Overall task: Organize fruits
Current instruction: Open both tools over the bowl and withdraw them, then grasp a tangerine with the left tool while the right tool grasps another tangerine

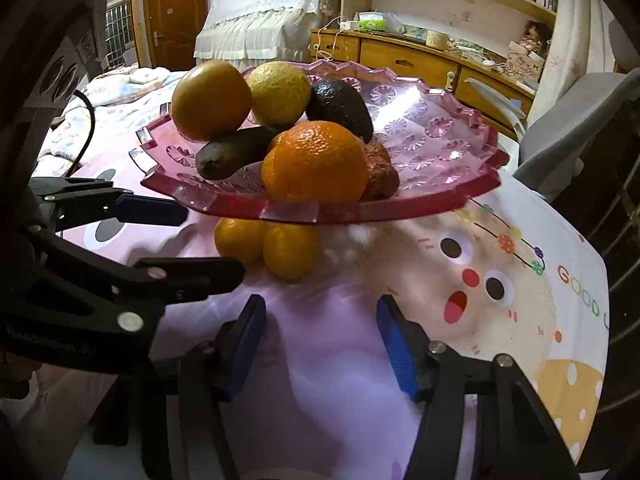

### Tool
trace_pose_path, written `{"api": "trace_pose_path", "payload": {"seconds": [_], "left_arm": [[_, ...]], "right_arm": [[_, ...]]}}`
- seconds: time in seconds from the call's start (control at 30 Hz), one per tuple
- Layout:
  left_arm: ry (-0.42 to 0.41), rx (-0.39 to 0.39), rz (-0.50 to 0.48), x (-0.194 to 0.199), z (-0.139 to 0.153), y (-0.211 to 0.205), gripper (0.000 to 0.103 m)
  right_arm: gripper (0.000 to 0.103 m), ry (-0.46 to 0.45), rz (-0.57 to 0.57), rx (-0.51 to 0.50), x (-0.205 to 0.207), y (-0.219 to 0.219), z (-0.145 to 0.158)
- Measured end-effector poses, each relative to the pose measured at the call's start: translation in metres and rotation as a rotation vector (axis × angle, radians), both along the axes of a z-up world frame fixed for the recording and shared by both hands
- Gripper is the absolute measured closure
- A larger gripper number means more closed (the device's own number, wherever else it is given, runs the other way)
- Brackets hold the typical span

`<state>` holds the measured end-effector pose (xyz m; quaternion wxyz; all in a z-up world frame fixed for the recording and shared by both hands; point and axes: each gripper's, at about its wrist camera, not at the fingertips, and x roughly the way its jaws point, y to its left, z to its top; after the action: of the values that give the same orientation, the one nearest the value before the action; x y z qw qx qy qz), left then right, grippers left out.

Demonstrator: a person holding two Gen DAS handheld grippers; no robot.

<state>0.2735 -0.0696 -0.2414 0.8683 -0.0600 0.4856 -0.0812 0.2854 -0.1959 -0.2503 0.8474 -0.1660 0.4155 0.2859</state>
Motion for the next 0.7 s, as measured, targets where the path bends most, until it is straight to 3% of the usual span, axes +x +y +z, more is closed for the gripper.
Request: {"api": "trace_pose_path", "payload": {"seconds": [0.3, 0.63, 0.7], "left_arm": [[-0.026, -0.008, 0.005, 0.005, 0.002, -0.003, 0.043], [-0.045, -0.071, -0.009, 0.004, 0.003, 0.001, 0.074], [-0.044, -0.075, -0.004, 0.004, 0.004, 0.001, 0.074]], "right_arm": [[0.057, -0.004, 0.014, 0.004, 0.009, 0.011, 0.001], [0.060, -0.017, 0.035, -0.007, 0.009, 0.020, 0.001], [0.060, -0.024, 0.039, -0.013, 0.009, 0.024, 0.001]]}}
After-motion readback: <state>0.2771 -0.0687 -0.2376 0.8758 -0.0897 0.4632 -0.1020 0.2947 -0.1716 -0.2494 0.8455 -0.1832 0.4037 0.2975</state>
